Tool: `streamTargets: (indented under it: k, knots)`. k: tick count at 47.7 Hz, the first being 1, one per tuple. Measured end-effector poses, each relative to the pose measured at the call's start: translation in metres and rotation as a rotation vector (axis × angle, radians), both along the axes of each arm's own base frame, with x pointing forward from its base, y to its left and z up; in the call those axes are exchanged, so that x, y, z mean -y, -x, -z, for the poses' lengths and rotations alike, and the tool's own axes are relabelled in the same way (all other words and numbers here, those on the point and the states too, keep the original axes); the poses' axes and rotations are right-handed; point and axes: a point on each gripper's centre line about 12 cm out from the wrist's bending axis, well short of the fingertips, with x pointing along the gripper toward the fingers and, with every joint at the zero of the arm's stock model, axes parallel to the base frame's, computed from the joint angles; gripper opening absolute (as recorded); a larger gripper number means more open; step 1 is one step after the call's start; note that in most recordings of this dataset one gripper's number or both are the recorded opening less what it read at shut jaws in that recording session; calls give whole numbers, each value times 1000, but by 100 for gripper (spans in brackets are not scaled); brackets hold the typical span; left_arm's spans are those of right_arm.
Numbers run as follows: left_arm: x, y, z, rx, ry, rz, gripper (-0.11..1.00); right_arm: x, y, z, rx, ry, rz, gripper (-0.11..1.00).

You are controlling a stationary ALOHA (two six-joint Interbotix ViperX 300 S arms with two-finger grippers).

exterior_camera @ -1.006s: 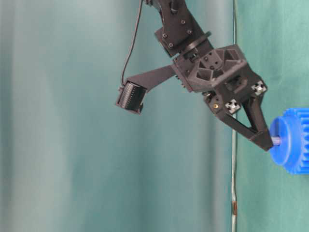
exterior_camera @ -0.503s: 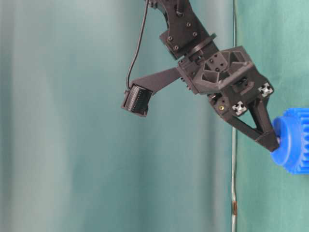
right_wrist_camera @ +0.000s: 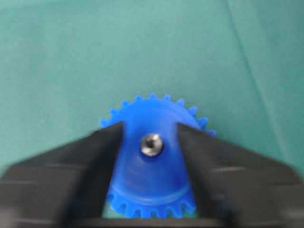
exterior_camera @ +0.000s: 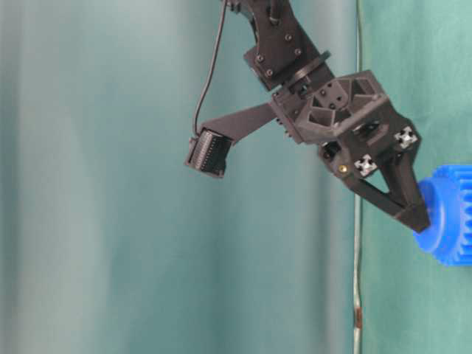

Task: Insert the shaft placed at a random location into the center hole of the medium gear at another random location.
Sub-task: 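Open the right gripper to release the inserted shaft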

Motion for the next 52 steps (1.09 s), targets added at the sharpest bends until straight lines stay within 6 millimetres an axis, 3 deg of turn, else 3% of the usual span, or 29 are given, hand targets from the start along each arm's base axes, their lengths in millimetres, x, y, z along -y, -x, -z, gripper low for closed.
streamTargets:
  k: [3, 5, 13, 26, 52]
  knots:
    - [0, 0, 1, -5, 1, 0, 1, -1, 0, 0, 0, 0, -2, 86]
    - [0, 0, 1, -6, 0, 0, 1, -1, 0, 0, -2, 0, -2, 88]
    - [0, 0, 1, -5, 0, 0, 1, -1, 0, 0, 0, 0, -2, 81]
    - [0, 0, 1, -5, 1, 0, 1, 0, 0, -2, 5, 1, 0, 81]
    - [0, 0, 0, -3, 0, 0, 1, -3, 10, -60, 77, 5, -7, 81]
